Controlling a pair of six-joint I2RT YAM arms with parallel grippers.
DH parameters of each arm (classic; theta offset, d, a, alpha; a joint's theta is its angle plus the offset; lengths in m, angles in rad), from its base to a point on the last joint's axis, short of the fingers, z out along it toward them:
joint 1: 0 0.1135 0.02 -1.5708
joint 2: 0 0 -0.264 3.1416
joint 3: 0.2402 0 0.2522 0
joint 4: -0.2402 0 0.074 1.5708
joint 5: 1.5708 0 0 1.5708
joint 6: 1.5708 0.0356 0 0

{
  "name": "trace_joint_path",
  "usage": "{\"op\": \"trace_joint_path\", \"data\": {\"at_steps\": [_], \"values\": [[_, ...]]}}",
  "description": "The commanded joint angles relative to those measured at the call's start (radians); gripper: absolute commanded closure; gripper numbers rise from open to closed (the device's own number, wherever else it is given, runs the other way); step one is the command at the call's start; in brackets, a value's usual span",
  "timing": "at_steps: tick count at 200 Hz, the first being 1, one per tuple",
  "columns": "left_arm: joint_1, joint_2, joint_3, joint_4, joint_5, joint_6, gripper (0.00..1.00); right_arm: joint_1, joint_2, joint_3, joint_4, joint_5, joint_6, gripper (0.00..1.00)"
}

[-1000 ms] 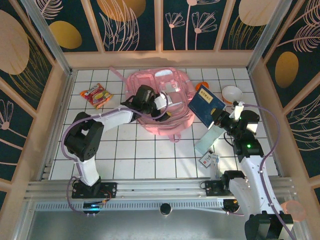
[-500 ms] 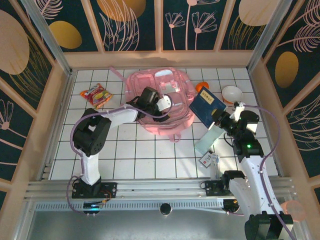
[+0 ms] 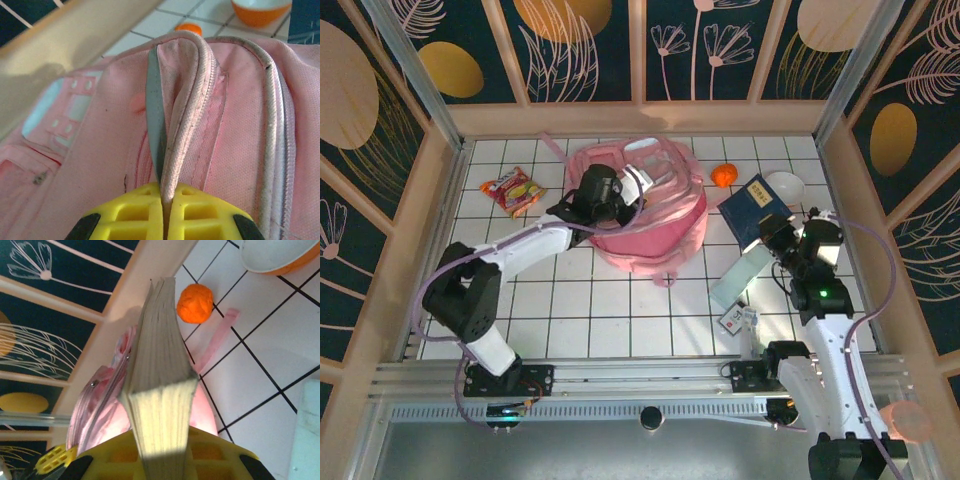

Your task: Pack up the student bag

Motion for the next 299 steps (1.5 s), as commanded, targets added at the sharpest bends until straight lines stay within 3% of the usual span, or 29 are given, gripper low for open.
{"op": "trace_joint_path", "data": {"at_steps": [1,20,51,68,106,165,244,274,299], "values": [[0.002,-0.046,0.040,0.092,-0.001,-0.172,1.00,0.011,-0.021,0.059,-0.034,0.063,0.073,1.00],[0.003,-0.052,0.021,0.167,0.029,-0.273,1.00,0.028,-0.040,0.042,-0.053,0.089,0.112,1.00],[0.002,-0.053,0.026,0.198,0.006,-0.318,1.00,0.072,-0.026,-0.040,0.142,-0.100,0.211,1.00],[0.003,-0.050,0.051,0.182,0.006,-0.317,1.00,0.150,0.008,-0.069,0.238,-0.124,0.256,1.00],[0.003,-0.036,0.108,0.148,-0.003,-0.300,1.00,0.326,0.128,-0.119,0.437,-0.050,0.368,1.00],[0.004,-0.019,0.174,0.154,0.040,-0.327,1.00,0.452,0.360,-0.168,0.756,0.114,0.480,1.00],[0.005,-0.015,0.203,0.138,0.079,-0.318,1.00,0.561,0.850,-0.051,1.261,0.233,0.478,1.00],[0.005,-0.016,0.204,0.139,0.078,-0.319,1.00,0.568,1.026,0.007,1.364,0.297,0.512,1.00],[0.004,-0.018,0.198,0.139,0.078,-0.313,1.00,0.567,1.132,0.068,1.310,0.305,0.551,1.00]]}}
